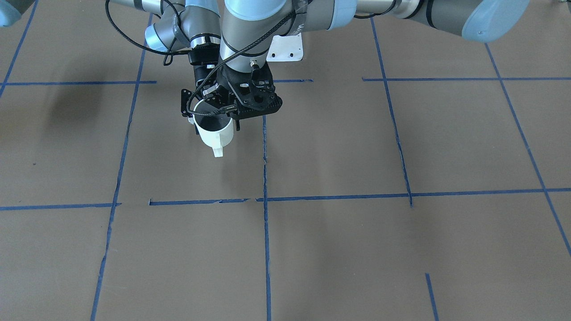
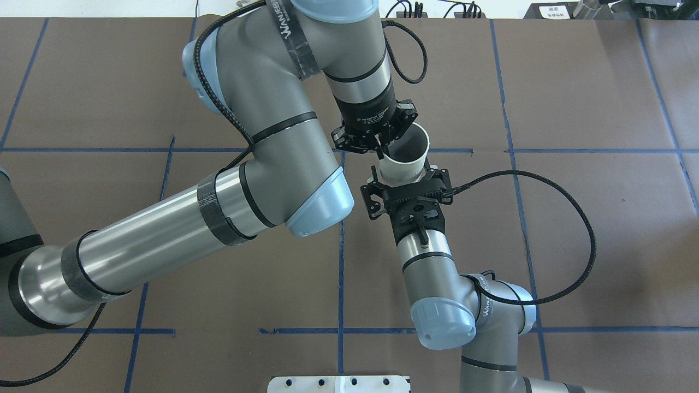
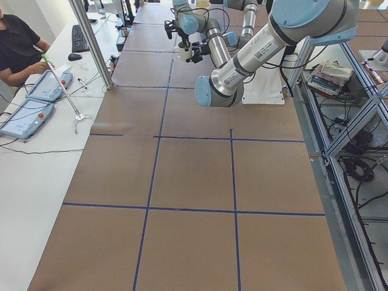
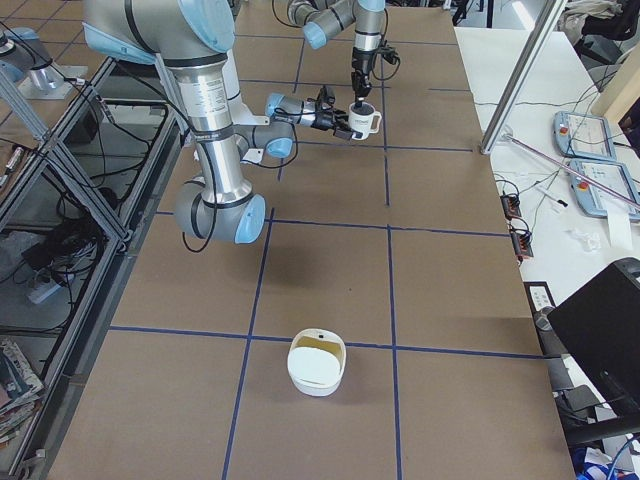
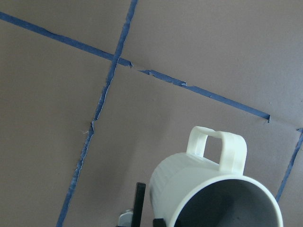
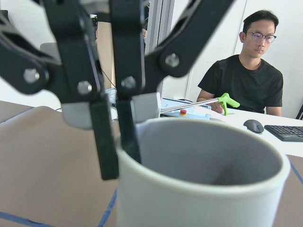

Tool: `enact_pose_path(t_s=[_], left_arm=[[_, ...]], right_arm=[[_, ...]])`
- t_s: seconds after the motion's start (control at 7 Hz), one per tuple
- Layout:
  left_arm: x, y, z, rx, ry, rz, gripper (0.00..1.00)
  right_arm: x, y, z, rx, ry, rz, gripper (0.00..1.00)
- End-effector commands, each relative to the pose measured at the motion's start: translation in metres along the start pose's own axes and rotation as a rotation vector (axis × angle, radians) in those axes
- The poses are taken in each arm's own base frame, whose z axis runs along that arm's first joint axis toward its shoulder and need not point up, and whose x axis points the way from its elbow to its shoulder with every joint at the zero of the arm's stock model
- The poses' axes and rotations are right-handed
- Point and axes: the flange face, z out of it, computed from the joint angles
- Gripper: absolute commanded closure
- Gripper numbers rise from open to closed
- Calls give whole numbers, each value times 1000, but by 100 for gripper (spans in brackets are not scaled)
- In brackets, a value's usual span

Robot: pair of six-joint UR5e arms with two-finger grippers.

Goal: Left arm hands cup to right arm to dump lemon

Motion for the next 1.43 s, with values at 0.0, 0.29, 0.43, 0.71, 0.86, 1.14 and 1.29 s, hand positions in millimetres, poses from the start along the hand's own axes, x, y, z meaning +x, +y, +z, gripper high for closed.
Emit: enact_pose_path(t_s=[0.0,0.29,0.43,0.71,0.86,1.14,1.29], left_arm=[[-6,-3,-44,35,61,10,100],[-41,-19,-79,83,105,10,100],[-89,-24,-85,99,108,13,100],[-178,-34,-94,131,79,115,100],[-232,-42,-98,146,41,204,100],[-343,-51,-85,135,-84,342,100],[-396,-71,-91,144,-147,410,100]], right_arm=[[0,13,5,-12,6,-20,0],[4,16,6,-15,10,-23,0],[4,16,6,-15,8,-20,0],[15,20,5,-13,2,-9,0],[20,18,6,-4,2,2,0],[51,31,18,-33,25,-35,0],[72,27,25,-77,11,-32,0]])
